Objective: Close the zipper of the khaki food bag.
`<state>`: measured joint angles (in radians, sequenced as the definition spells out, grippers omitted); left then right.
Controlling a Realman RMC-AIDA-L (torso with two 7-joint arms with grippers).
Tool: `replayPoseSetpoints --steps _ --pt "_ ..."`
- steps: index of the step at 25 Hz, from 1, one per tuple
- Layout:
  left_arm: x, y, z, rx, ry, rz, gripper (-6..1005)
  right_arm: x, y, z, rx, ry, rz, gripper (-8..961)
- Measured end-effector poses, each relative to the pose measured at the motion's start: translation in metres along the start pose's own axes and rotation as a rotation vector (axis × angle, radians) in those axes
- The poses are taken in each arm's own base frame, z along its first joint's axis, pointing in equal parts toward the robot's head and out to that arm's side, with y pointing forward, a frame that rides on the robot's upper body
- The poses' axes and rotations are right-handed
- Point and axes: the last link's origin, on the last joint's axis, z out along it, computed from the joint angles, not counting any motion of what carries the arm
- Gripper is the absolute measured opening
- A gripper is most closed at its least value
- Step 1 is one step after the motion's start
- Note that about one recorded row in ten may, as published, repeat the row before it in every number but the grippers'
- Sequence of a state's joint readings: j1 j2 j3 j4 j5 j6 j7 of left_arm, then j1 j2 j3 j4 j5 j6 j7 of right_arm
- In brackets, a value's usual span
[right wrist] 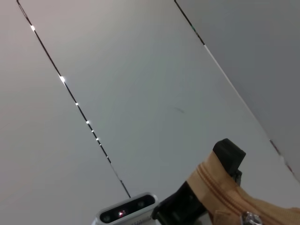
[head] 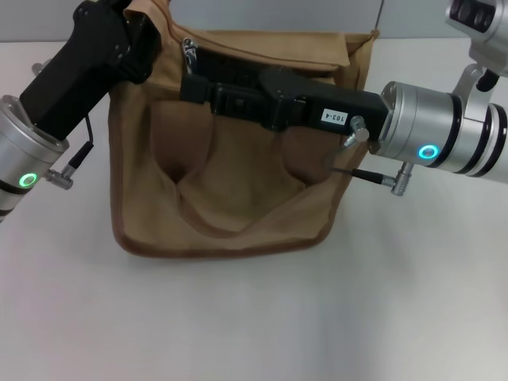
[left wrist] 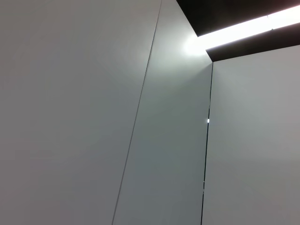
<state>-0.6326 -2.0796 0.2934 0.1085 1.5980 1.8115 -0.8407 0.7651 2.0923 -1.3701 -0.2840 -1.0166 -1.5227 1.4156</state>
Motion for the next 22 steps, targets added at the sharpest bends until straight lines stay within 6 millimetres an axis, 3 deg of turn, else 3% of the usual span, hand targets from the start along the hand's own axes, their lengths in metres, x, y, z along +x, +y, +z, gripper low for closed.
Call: replayPoseSetpoints --steps 5,12,22 --pt "-0.001 -0.001 0.001 0.004 -0.006 0.001 7 -0.002 0.016 0.006 -0.114 0.019 -0.042 727" --pt "-0.003 -0.003 0.002 0.019 -0.016 0.002 6 -0.002 0.004 0.005 -0.029 0.005 -0.035 722" --pt "-0.003 -0.002 0.001 0.017 -0.013 0.003 6 0.004 0.016 -0.017 -0.064 -0.06 -0.025 713"
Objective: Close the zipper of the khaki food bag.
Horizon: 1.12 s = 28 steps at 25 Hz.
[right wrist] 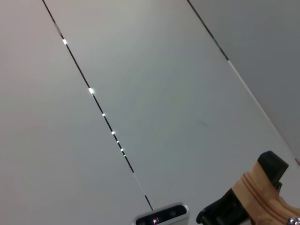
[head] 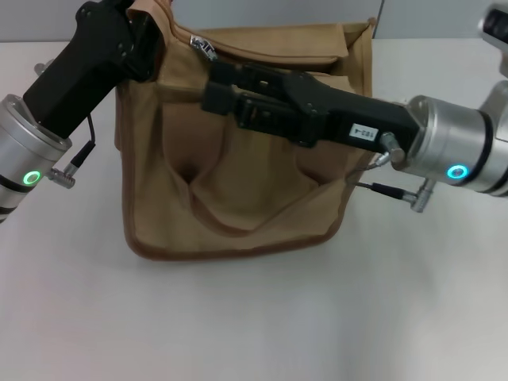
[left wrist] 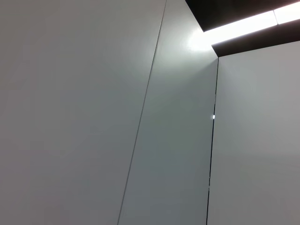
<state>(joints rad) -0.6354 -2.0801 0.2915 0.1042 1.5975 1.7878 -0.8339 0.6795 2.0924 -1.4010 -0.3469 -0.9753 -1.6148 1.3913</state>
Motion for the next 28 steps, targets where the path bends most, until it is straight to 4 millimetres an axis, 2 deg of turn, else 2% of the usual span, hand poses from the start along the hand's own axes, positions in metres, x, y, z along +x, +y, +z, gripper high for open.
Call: replayPoseSetpoints --steps 7,19,28 --pt "0.0 0.001 0.001 -0.004 0.002 -0.001 7 -0.003 -0.011 -0.009 0.095 -0.037 0.001 706" --pt "-0.001 0.002 0.003 -0.007 0.004 -0.007 6 -0.002 -0.022 0.004 0.133 0.023 -0.01 695" --pt "-0.001 0.001 0.003 -0.008 0.004 -0.005 6 0.0 -0.015 0.009 0.08 0.049 -0.018 686"
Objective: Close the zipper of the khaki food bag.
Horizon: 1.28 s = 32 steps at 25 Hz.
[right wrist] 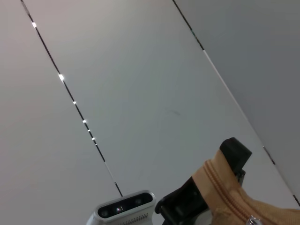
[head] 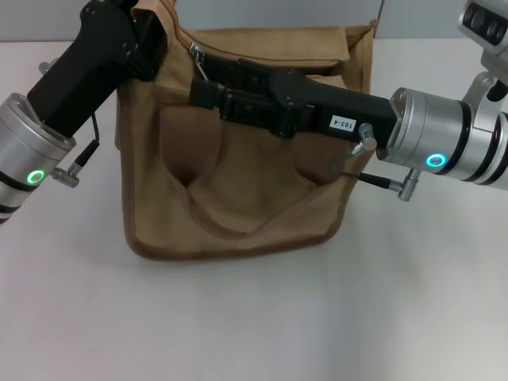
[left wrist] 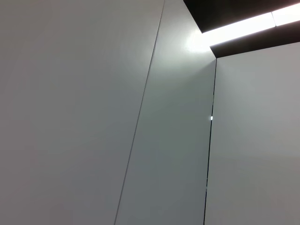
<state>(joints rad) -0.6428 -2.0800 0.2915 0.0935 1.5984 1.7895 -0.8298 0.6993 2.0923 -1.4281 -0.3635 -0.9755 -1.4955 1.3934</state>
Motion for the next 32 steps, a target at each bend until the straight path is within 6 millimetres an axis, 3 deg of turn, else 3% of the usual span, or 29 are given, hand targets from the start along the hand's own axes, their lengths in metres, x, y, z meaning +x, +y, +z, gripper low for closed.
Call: replayPoseSetpoints --steps 32 --pt "0.0029 0.0053 -0.0015 -0.018 0.037 -0.014 6 0.0006 -0.0021 0.0007 0.016 -0.006 0.064 656"
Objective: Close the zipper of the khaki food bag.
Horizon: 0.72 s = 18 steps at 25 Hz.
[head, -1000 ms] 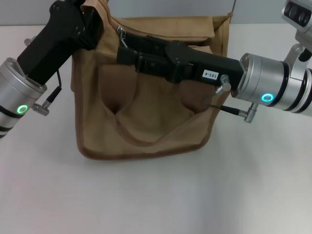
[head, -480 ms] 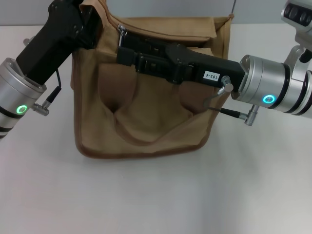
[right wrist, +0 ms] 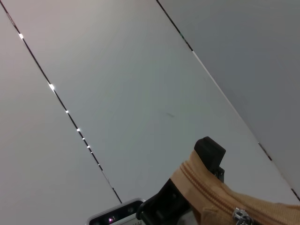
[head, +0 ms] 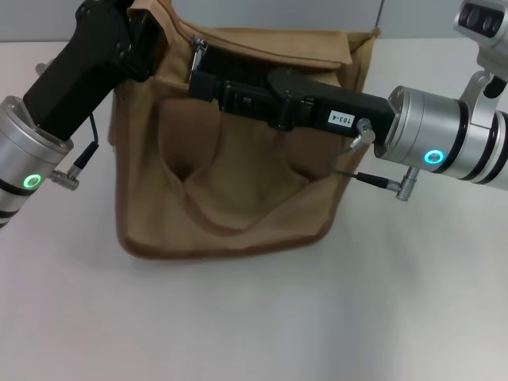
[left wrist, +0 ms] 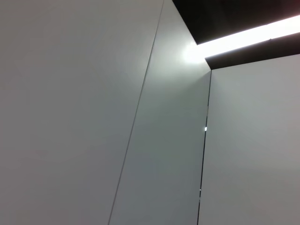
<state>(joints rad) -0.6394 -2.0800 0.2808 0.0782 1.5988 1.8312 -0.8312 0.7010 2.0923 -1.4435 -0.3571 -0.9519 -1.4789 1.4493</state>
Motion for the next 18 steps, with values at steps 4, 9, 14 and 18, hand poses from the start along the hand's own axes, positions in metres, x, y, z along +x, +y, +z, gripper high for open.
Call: replayPoseSetpoints --steps 4,9,14,18 --pt "0.0008 0.0006 0.0031 -0.011 0.006 -0.006 7 -0.0003 0.001 0.0001 -0.007 -0.001 0.0 653" --pt "-0.0024 0.0005 0.0049 -0.001 0.0 -0.012 6 -0.002 0.0068 -0.0003 -0.048 -0.011 -0.003 648" --pt "-0.0027 0.0004 0.0048 0.001 -0.001 -0.013 6 -0.0037 0.004 -0.0002 -0.029 -0.017 -0.003 643" --pt "-0.003 0.0003 0.0041 0.004 -0.003 -0.013 6 -0.0054 0.0073 0.0002 -0.053 -0.023 -0.007 639"
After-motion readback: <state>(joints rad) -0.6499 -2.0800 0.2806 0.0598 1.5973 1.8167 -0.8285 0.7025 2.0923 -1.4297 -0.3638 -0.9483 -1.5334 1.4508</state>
